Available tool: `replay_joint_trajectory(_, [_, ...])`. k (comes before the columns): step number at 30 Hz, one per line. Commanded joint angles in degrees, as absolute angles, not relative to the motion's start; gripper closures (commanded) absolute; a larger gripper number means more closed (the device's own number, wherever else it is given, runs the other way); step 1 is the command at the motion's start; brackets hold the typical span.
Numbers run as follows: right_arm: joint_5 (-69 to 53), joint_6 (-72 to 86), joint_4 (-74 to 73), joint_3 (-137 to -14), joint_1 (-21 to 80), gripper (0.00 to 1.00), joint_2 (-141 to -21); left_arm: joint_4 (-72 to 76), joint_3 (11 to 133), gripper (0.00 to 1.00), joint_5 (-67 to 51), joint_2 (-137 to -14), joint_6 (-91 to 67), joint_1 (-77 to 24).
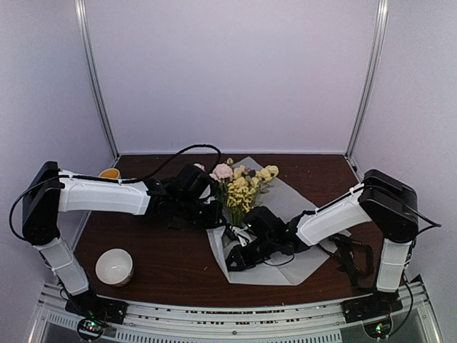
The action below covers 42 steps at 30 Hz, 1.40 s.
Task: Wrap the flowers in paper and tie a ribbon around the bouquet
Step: Fold the one-fourth-folded wrapping paper at the center of the board.
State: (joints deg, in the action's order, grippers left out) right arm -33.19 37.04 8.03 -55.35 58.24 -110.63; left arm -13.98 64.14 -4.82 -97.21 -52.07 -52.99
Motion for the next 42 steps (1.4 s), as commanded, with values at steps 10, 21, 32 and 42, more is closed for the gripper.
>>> replay_joint_trajectory(10, [-25.8, 40.6, 17.5, -44.4, 56.1, 0.86, -100.4, -14.2, 68.1, 1.0, -10.3, -106.2, -50.6, -51.8])
replay_joint_trajectory(21, [-22.6, 31.4, 14.1, -46.9, 59.5, 0.77, -96.9, -13.2, 67.9, 1.0, -11.1, -107.3, -51.4, -51.2])
replay_joint_trajectory(32, [-27.7, 32.7, 12.5, -54.2, 58.5, 0.81, -107.0, -11.8, 64.2, 1.0, -9.1, -101.1, -53.7, -51.1])
replay_joint_trajectory(42, [-32.3, 36.0, 14.7, -58.8, 56.8, 0.81, -115.2, -11.5, 63.4, 1.0, -8.5, -95.8, -55.5, -52.7])
